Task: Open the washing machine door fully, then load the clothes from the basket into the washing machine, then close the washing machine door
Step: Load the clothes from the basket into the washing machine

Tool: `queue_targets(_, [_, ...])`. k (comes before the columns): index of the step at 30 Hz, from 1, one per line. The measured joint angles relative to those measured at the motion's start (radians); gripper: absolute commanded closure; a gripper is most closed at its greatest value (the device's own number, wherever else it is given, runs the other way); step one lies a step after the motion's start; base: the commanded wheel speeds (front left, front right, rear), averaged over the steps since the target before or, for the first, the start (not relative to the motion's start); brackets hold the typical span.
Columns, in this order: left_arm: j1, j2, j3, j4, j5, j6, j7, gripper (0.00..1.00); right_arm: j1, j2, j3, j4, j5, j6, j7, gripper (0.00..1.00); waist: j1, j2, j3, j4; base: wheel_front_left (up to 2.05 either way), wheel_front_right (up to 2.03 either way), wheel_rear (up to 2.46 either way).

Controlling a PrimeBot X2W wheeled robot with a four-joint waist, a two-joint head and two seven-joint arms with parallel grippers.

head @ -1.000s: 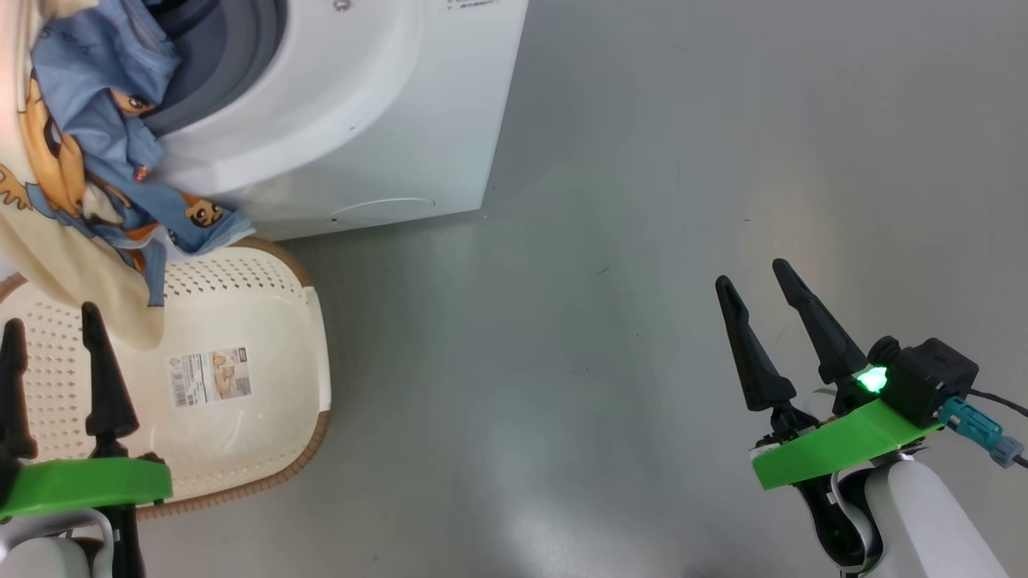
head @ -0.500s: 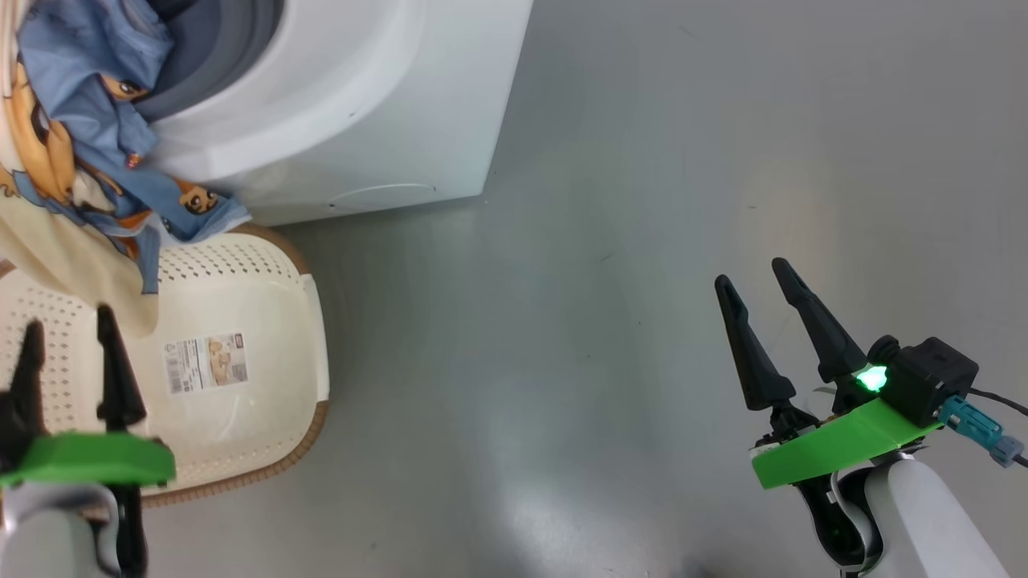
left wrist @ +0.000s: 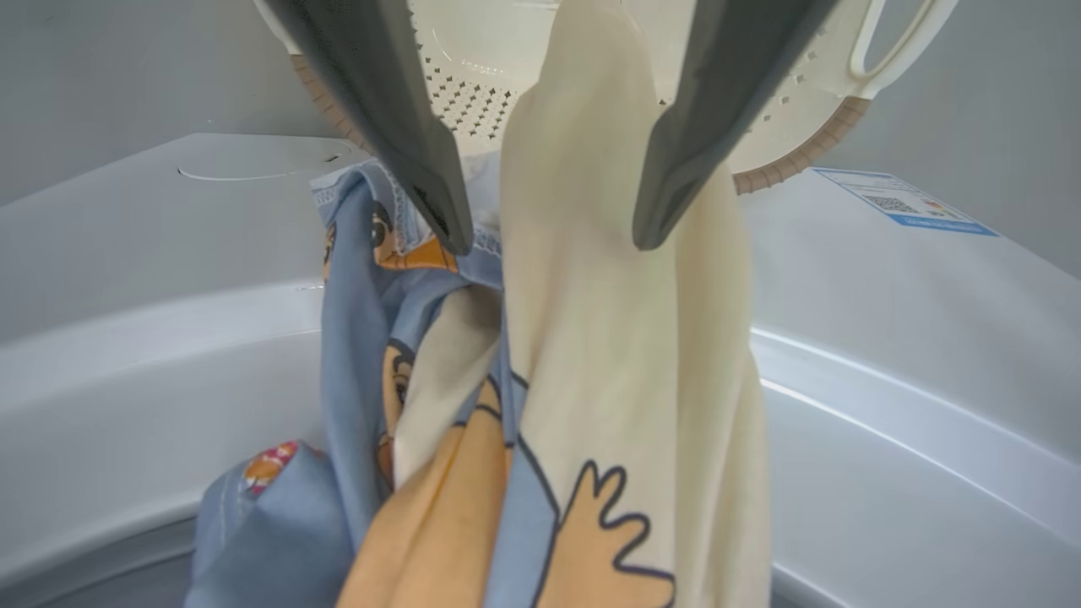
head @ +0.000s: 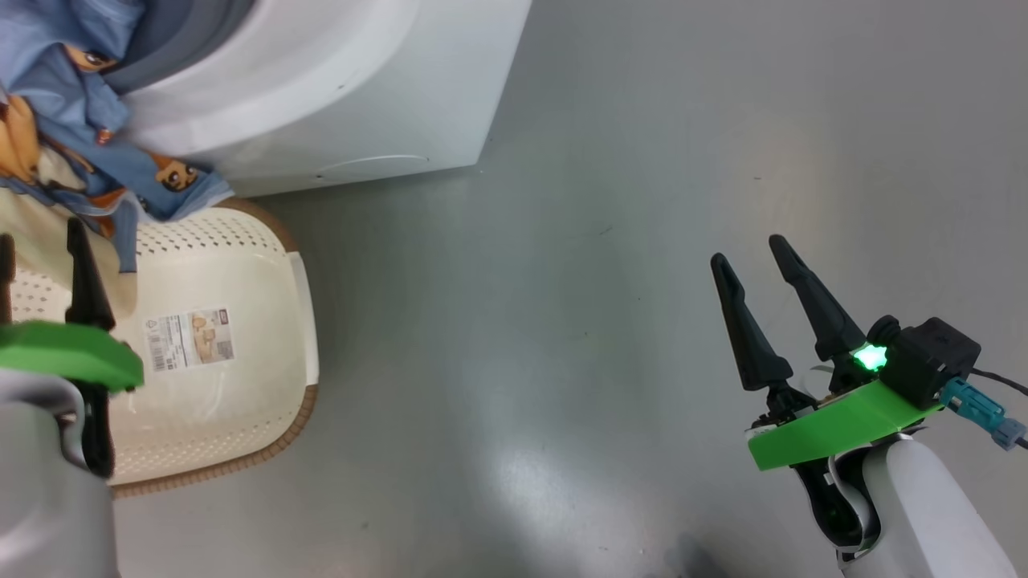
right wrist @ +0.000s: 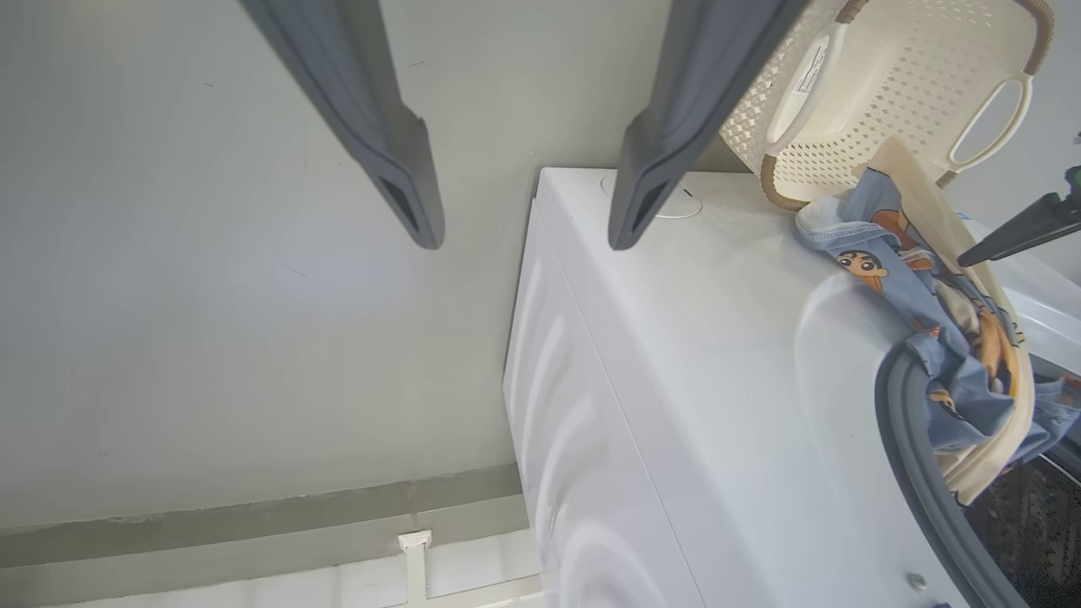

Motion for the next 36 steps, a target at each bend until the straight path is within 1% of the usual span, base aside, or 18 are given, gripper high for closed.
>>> queue_targets(7, [-0.102, 0.037, -0.059, 0.105, -0.015, 0.0, 0.0, 0.0, -0.007, 0.001, 0.02, -0.002, -0.001, 0.0, 0.0, 0.0, 0.0, 0.0, 0.014, -0.019, 0.0, 0.0, 0.0])
queue_targets(12, [-0.161, 0.062, -0.139, 0.132, -0.069, 0.0, 0.0, 0.0, -0.007, 0.001, 0.026, -0.002, -0.001, 0.0, 0.0, 0.0, 0.0, 0.0, 0.023, -0.033, 0.0, 0.0, 0.0])
queue_targets(18, [-0.198, 0.082, -0.165, 0.143, -0.127, 0.0, 0.0, 0.0, -0.007, 0.005, 0.028, 0.0, -0.001, 0.0, 0.0, 0.0, 0.0, 0.0, 0.024, -0.043, 0.0, 0.0, 0.0])
queue_targets(20, [-0.209, 0.094, -0.165, 0.148, -0.136, 0.0, 0.0, 0.51, -0.007, 0.005, 0.028, 0.0, -0.001, 0.0, 0.0, 0.0, 0.0, 0.0, 0.024, -0.046, 0.0, 0.0, 0.0])
queue_targets(21, [-0.212, 0.097, -0.165, 0.148, -0.139, 0.0, 0.0, 0.79, -0.007, 0.005, 0.028, 0.0, -0.001, 0.0, 0.0, 0.0, 0.0, 0.0, 0.024, -0.047, 0.0, 0.0, 0.0])
queue_targets(22, [-0.213, 0.098, -0.165, 0.148, -0.145, 0.0, 0.0, 1.0, -0.007, 0.005, 0.028, 0.0, -0.001, 0.0, 0.0, 0.0, 0.0, 0.0, 0.023, -0.047, 0.0, 0.0, 0.0])
queue_targets(26, [-0.213, 0.097, -0.167, 0.133, -0.174, 0.0, 0.0, 1.0, -0.007, 0.005, 0.024, 0.0, -0.001, 0.0, 0.0, 0.0, 0.0, 0.0, 0.021, -0.041, 0.0, 0.0, 0.0])
queue_targets(29, [-0.2, 0.091, -0.17, 0.095, -0.188, 0.0, 0.002, 1.0, -0.007, 0.008, 0.021, 0.0, -0.001, 0.0, 0.0, 0.0, 0.0, 0.0, 0.018, -0.033, 0.0, 0.0, 0.0])
queue_targets(36, [-0.158, 0.082, -0.161, -0.081, -0.216, 0.0, 0.001, 1.0, -0.007, 0.015, 0.017, 0.0, -0.001, 0.0, 0.0, 0.0, 0.0, 0.0, 0.01, -0.007, 0.0, 0.0, 0.0])
